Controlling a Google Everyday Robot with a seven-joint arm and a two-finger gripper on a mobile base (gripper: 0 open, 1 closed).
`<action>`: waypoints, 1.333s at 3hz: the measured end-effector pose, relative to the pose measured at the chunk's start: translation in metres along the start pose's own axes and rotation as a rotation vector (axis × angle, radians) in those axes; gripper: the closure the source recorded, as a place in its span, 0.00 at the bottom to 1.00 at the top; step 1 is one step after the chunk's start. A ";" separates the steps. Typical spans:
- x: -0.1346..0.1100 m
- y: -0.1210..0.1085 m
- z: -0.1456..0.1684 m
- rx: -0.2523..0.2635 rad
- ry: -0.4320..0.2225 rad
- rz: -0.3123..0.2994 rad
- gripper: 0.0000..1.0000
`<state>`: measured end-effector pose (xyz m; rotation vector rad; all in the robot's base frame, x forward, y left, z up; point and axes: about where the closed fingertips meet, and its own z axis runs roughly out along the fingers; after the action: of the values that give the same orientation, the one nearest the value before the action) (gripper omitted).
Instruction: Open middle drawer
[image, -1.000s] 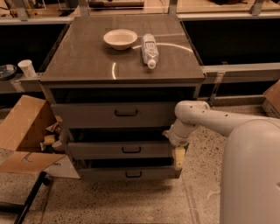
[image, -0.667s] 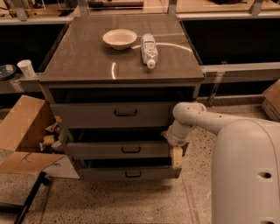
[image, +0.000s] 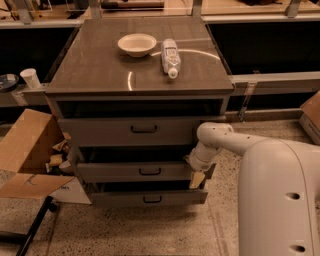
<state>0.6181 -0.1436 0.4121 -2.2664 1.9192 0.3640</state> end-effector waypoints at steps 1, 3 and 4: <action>-0.002 0.000 -0.007 0.000 0.000 0.000 0.66; -0.029 0.028 -0.012 -0.034 -0.041 -0.030 0.80; -0.029 0.028 -0.012 -0.034 -0.041 -0.030 0.56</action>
Offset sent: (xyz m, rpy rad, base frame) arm -0.0711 0.0421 0.0383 0.0751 0.0211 0.1220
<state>0.5876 -0.1244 0.4330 -2.2877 1.8715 0.4388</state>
